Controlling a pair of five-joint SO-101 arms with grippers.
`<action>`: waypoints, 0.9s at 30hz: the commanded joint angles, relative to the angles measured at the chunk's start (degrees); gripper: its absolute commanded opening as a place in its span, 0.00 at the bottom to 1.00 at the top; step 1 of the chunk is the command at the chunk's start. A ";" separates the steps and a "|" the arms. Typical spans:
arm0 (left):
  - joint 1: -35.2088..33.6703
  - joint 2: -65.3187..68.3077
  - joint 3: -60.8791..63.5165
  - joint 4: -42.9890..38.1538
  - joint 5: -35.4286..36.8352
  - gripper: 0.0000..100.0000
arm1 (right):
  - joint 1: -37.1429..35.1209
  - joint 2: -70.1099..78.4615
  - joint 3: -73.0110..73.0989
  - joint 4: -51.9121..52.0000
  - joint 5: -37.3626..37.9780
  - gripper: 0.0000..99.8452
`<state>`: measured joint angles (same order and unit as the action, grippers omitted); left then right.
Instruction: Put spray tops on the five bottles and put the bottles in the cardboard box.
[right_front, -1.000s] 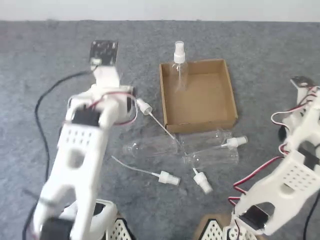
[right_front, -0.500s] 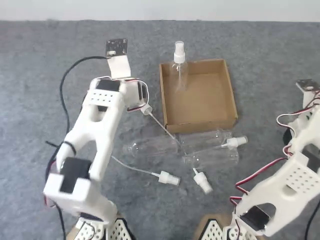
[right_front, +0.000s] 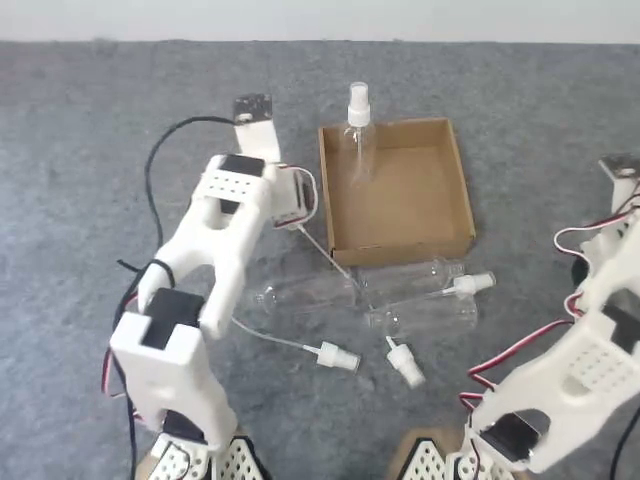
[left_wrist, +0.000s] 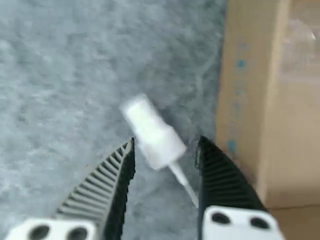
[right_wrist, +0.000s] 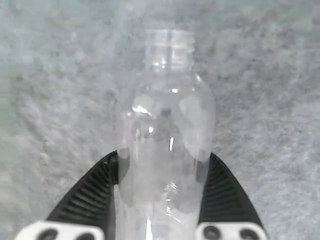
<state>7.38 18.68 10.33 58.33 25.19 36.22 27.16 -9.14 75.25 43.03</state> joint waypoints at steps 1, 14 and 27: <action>1.67 0.88 -2.68 -0.35 1.85 0.19 | -2.59 -9.98 7.30 -3.38 -1.32 0.07; -4.22 2.11 -2.77 -0.88 -4.57 0.17 | -1.80 -18.77 21.36 -12.53 -0.88 0.07; -11.69 1.93 -12.53 15.12 -26.37 0.16 | -1.54 -18.77 21.54 -11.56 -0.79 0.07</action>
<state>-2.90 21.85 3.21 68.09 3.30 34.37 12.75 12.75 63.56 42.51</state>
